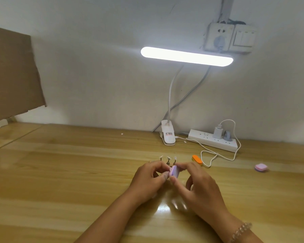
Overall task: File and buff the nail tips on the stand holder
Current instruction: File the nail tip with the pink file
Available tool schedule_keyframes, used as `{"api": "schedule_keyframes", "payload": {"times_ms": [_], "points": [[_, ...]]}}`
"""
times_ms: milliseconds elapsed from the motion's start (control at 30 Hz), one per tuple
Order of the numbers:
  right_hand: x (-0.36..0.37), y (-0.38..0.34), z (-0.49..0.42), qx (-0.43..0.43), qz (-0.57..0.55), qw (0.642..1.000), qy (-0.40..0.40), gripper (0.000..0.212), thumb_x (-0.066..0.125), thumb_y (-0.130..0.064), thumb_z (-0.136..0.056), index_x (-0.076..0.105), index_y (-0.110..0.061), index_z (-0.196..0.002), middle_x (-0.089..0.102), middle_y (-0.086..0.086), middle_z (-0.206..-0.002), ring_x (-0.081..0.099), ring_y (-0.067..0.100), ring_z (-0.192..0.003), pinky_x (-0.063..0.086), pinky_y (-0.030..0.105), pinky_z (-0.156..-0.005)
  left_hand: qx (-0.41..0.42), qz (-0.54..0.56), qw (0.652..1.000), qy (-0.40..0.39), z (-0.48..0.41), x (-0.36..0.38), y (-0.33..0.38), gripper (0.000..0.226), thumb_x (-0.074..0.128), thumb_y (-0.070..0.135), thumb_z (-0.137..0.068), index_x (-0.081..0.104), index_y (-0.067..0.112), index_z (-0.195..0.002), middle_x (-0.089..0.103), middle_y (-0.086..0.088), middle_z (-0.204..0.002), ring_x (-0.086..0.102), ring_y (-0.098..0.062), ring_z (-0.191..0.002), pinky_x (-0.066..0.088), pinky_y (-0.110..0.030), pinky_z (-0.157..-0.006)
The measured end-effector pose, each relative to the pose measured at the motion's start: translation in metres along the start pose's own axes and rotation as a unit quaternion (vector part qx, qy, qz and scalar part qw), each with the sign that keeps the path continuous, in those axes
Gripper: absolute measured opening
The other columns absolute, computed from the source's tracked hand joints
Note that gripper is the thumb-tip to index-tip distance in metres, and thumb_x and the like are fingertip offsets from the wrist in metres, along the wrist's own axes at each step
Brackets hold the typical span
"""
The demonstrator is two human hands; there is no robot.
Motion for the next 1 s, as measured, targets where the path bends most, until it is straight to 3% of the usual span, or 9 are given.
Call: {"api": "schedule_keyframes", "payload": {"times_ms": [167,333,467,600,767,900,1000], "points": [[-0.004,0.012,-0.005,0.041,-0.012,0.999,0.017,0.025,0.068,-0.049,-0.084,0.063,-0.033,-0.102,0.060,-0.023,-0.097,0.058,0.007,-0.060,0.051,0.033,-0.067,0.004,-0.005,1.000,-0.005,0.000,0.001,0.002,0.014,0.066,0.016,-0.093,0.074,0.027,-0.090,0.074,0.008,-0.088,0.057,-0.008,-0.062,0.052,-0.036,-0.066],[0.002,-0.002,0.001,-0.005,-0.001,1.000,-0.013,0.036,0.056,-0.059,-0.083,0.064,-0.035,-0.109,0.058,-0.020,-0.100,0.058,0.007,-0.059,0.051,0.032,-0.062,0.017,-0.038,0.999,-0.019,0.000,0.003,0.002,0.020,0.064,0.018,-0.093,0.075,0.034,-0.092,0.071,0.021,-0.085,0.050,-0.006,-0.060,0.046,-0.024,-0.065],[-0.003,0.016,-0.006,0.052,-0.008,0.999,0.005,0.025,0.065,-0.047,-0.087,0.067,-0.032,-0.106,0.061,-0.017,-0.104,0.059,0.004,-0.062,0.050,0.033,-0.073,0.026,-0.052,0.998,-0.015,0.000,0.005,0.004,0.016,0.067,0.025,-0.093,0.075,0.038,-0.088,0.066,0.025,-0.077,0.039,-0.006,-0.054,0.037,-0.026,-0.060],[0.003,-0.004,0.002,-0.012,-0.014,1.000,-0.020,0.033,0.060,-0.051,-0.086,0.065,-0.037,-0.115,0.056,-0.021,-0.104,0.060,0.005,-0.061,0.052,0.031,-0.062,0.028,-0.061,0.998,-0.021,0.000,0.004,0.004,0.031,0.063,0.018,-0.093,0.068,0.047,-0.083,0.068,0.027,-0.082,0.046,-0.005,-0.058,0.043,-0.025,-0.064],[-0.004,0.010,-0.003,0.029,0.029,0.999,0.009,0.032,0.061,-0.048,-0.089,0.064,-0.034,-0.117,0.057,-0.018,-0.105,0.059,0.005,-0.063,0.052,0.034,-0.067,0.040,-0.043,0.998,-0.003,0.001,0.002,0.011,0.020,0.065,0.016,-0.094,0.074,0.033,-0.090,0.072,0.018,-0.086,0.051,0.009,-0.058,0.036,-0.013,-0.061],[0.001,-0.012,0.003,-0.031,0.056,0.998,-0.011,0.038,0.051,-0.058,-0.087,0.061,-0.038,-0.117,0.057,-0.022,-0.107,0.059,0.005,-0.060,0.052,0.032,-0.055,0.013,-0.024,1.000,0.010,0.002,-0.002,0.007,0.021,0.061,0.012,-0.094,0.075,0.028,-0.093,0.073,0.013,-0.087,0.051,0.003,-0.058,0.045,-0.021,-0.064],[-0.004,0.002,-0.003,0.018,0.037,0.999,0.013,0.031,0.060,-0.052,-0.087,0.061,-0.035,-0.113,0.058,-0.021,-0.104,0.057,0.004,-0.060,0.051,0.031,-0.063,0.011,-0.021,1.000,0.010,0.002,-0.002,0.009,0.020,0.064,0.015,-0.094,0.073,0.031,-0.088,0.072,0.013,-0.086,0.052,0.005,-0.058,0.044,-0.021,-0.064]]}}
Point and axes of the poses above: each hand's wrist, its own z-axis away from the middle knuckle, its own x-axis out of the palm, y = z × x, the point moved 8 cm from there along -z, towards the middle knuckle
